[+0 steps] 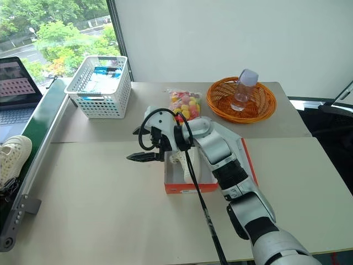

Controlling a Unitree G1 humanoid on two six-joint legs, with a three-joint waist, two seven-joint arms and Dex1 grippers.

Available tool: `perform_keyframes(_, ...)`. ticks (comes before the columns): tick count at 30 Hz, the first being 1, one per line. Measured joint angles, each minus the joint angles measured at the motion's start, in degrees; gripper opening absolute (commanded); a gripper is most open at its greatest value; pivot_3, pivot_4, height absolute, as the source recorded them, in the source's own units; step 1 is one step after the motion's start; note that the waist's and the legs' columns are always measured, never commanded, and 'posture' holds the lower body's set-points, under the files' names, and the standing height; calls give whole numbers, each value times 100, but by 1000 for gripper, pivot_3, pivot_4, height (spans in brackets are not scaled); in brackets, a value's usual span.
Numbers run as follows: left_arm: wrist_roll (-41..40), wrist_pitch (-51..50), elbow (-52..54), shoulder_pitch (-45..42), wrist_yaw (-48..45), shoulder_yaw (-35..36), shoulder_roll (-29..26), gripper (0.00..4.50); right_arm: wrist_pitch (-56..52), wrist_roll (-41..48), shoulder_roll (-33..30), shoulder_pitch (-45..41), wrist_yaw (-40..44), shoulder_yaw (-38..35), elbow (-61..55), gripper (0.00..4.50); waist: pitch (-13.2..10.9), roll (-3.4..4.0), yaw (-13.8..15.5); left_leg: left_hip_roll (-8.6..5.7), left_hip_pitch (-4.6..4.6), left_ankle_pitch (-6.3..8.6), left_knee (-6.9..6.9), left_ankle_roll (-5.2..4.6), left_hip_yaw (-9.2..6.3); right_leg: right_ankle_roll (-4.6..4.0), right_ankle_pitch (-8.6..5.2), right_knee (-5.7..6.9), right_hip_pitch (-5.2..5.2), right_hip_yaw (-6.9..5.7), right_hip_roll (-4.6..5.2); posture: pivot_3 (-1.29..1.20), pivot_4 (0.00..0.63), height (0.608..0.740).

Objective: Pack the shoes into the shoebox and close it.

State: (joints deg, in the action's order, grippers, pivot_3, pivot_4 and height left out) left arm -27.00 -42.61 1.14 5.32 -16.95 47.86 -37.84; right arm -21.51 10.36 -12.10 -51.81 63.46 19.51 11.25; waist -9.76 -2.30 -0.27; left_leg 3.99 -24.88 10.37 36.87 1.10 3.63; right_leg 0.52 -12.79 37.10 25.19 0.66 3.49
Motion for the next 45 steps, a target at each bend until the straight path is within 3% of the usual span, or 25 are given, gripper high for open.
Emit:
perform_keyframes(4, -26, 68, 581, -176, -34, -380, 81, 2817, -229, 147, 46, -1, -31, -81, -4, 4500, 9, -22, 77, 1, -12, -3, 0, 6, -4, 0, 0, -4, 3, -6, 0, 0, 150, 740)
perform_keyframes(7, -107, 146, 1378, -559, -122, -879, 81, 2817, -1112, 744, 279, -84, -213, -547, -19, 4500, 15, -50, 71, 0, -25, -4, 0, 6, -5, 3, 4, -8, 6, -5, 0, 0, 150, 740)
perform_keyframes(11, -408, -95, 2341, -1454, 107, -1647, 257, 2817, -2788, 1806, 589, -595, -969, -1639, 58, 4500, 16, -52, 44, 0, -25, -31, 0, -40, -5, 4, 6, -6, 4, -1, -4, 0, 150, 740)
perform_keyframes(16, -463, -496, 2508, -2296, 399, -2677, 534, 2817, -3897, 2518, 933, -780, -2238, -2933, 532, 4500, 16, -52, -50, -1, -26, -34, 0, -45, -8, 6, 7, -5, 3, 2, -11, 0, 150, 740)
perform_keyframes(20, -467, -680, 2508, -2920, 687, -3330, 1159, 2817, -3946, 2523, 920, -748, -2670, -2934, 529, 4500, 16, -52, -72, -4, -31, -33, 1, -47, -9, 13, 7, -10, 4, 8, -15, 0, 150, 740)
perform_keyframes(24, -465, -757, 2535, -3019, 693, -3899, 1537, 2817, -3965, 2525, 921, -741, -3007, -2988, 534, 4500, 16, -52, -81, -4, -32, -33, 1, -48, -10, 14, 7, -10, 5, 10, -16, 0, 150, 740)
perform_keyframes(35, -273, -659, 2617, -2582, 863, -4265, 2064, 2817, -3810, 2506, 892, -625, -3448, -3172, 780, 4500, 14, -50, -61, -5, -33, -34, 3, -49, -13, 16, 7, -10, 4, 10, -18, 0, 150, 740)
perform_keyframes(39, -264, -765, 2738, -2563, 952, -4271, 2156, 2814, -3596, 2495, 916, -627, -3550, -3237, 902, 3554, 14, -50, -66, -5, -32, -34, 3, -49, -13, 17, 7, -10, 4, 11, -18, 0, 150, 740)
perform_keyframes(45, -264, -955, 2904, -2549, 1092, -4238, 2259, 2814, -3385, 2487, 985, -675, -3617, -3325, 1134, 1476, 14, -50, -74, -5, -32, -34, 3, -49, -13, 17, 7, -10, 4, 11, -19, 0, 150, 740)
